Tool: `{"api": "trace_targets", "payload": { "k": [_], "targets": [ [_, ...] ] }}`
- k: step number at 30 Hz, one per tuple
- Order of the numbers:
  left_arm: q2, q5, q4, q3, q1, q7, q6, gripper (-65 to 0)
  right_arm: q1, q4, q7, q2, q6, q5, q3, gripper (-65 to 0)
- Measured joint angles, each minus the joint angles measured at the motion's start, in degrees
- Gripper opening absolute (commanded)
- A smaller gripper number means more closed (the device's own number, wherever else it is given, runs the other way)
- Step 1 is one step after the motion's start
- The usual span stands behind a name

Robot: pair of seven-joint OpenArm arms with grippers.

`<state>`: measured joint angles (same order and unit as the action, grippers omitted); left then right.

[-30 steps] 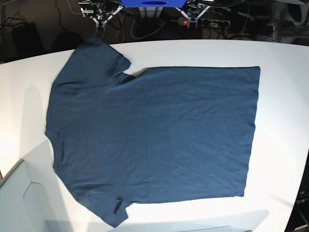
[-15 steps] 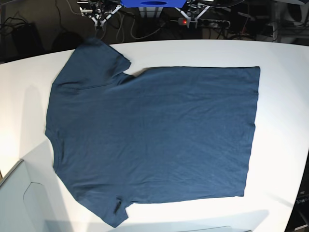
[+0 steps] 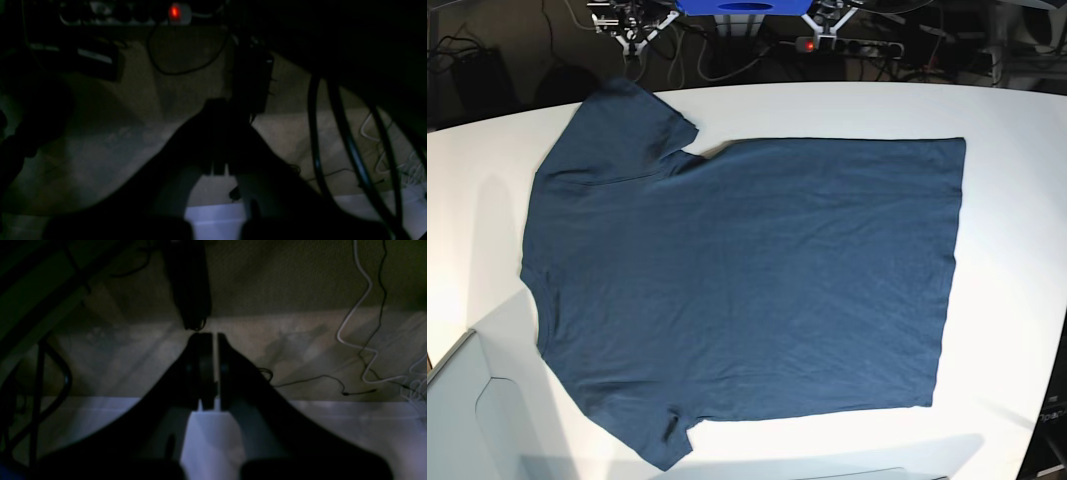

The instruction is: Fold the T-shirt properly

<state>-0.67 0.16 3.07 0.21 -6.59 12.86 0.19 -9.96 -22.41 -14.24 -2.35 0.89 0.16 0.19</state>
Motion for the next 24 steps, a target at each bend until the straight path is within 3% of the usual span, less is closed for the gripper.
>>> {"api": "trace_targets", "payload": {
  "k": [4,21,24],
  "targets": [
    [-0.2,-0.2,5.3,-0.4,-3.0,0.1,0.0,-65.0,-7.2,-12.9,-0.5,-0.6,-0.5,0.0,-0.2,-65.0],
    [-6.6,-0.4,56.1,-0.4,-32.8,0.0,-0.4,-65.0,-34.9,-58.9,-1.2,-6.9,-0.8,-0.1,0.2,-65.0],
    [-7.5,-0.5,63.9,-0.7,-38.2,-1.1,0.4,-65.0,-38.5,-67.9,-6.4,-7.3,-0.8,-0.1,0.2,-65.0]
  ]
}}
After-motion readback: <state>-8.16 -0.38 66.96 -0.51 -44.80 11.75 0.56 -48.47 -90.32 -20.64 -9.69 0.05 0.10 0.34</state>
